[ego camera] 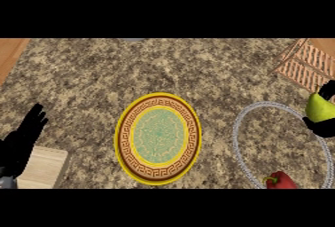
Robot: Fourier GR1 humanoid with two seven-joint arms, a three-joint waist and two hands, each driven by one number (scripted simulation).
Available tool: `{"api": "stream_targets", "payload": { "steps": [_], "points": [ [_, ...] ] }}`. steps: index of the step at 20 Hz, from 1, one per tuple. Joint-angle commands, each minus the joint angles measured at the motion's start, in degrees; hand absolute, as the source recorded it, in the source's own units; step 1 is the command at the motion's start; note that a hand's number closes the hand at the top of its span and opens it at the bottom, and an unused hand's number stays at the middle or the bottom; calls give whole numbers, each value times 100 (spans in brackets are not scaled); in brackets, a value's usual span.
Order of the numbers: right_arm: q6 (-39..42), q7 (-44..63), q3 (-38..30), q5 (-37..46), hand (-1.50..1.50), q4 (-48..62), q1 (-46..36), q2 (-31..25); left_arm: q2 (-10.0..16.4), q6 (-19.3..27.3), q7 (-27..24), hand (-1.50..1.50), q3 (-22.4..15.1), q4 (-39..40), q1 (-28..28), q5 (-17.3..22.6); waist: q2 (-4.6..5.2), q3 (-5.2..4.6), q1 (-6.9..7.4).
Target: Pick the pear from the placemat and place it in the tiered shelf
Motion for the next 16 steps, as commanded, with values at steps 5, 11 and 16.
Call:
{"api": "stream_targets", "payload": {
  "steps": [5,11,16],
  "points": [
    [878,1145,-1598,-1852,150,-1419,-21,124,-228,112,-236,0,-151,96,79,-250,-9,-7,-22],
    [1483,2315,-2991,-3407,150,-2014,-298,-393,-141,28,-66,0,-14,46,-52,-134,0,-5,-3],
    [1761,2832,-3890,-4390,150,-1965,-610,-1253,-314,223,292,0,-183,7,-345,-283,8,-3,-25]
  ]
}}
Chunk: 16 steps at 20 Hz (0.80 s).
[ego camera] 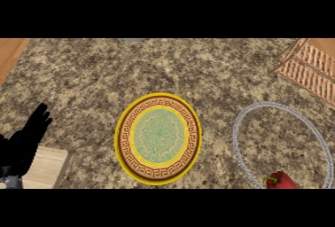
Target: Pick the pear from the placemat and place it in the tiered shelf
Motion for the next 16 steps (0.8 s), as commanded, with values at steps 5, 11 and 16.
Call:
{"api": "stream_targets", "payload": {
  "steps": [5,11,16],
  "points": [
    [-198,493,-611,-427,150,22,-272,-859,24,-179,212,0,111,183,-373,65,35,5,82],
    [-80,428,-239,107,150,1284,-785,-2295,111,-370,-204,0,262,50,48,114,48,3,172],
    [-257,-282,66,338,150,2205,-830,-2620,-171,-219,-192,0,103,189,-65,-115,48,4,144]
  ]
}}
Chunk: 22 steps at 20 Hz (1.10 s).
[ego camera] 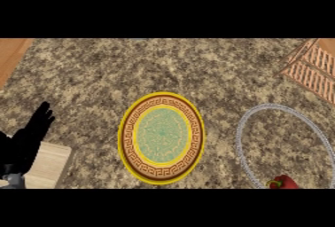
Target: Pick the pear from the placemat and place it in the tiered shelf
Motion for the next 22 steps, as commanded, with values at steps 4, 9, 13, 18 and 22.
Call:
{"api": "stream_targets", "payload": {
  "steps": [4,9,13,18,22],
  "points": [
    [-455,-822,462,457,150,1296,-198,-449,-23,-138,-27,0,86,-90,124,2,1,3,15],
    [-1028,-1548,994,1125,150,2294,-354,-621,-247,111,-233,0,-73,317,-216,-326,22,2,25],
    [-1342,-1916,1634,1511,150,3045,-809,-762,-309,209,-27,0,-93,370,-538,-358,33,2,57],
    [-1808,-2541,1757,1701,150,4097,-1064,-606,-189,-59,-81,0,-18,-118,54,-267,18,6,74],
    [-2136,-2729,1851,1772,150,4899,-1618,-510,-77,-145,-67,0,114,82,-136,-214,29,6,110]
  ]
}}
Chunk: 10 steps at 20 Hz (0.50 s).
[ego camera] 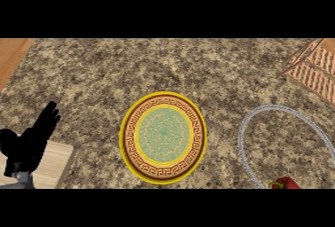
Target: Pick the pear from the placemat and place it in the tiered shelf
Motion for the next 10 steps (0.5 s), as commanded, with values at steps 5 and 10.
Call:
{"api": "stream_targets", "payload": {
  "steps": [5,10],
  "points": [
    [-1000,-369,-9,329,150,1672,-593,189,-22,19,444,0,-27,-117,-325,20,26,9,59],
    [-904,-741,488,730,-150,2154,-741,217,196,-241,235,0,202,-102,-97,150,9,3,46]
  ]
}}
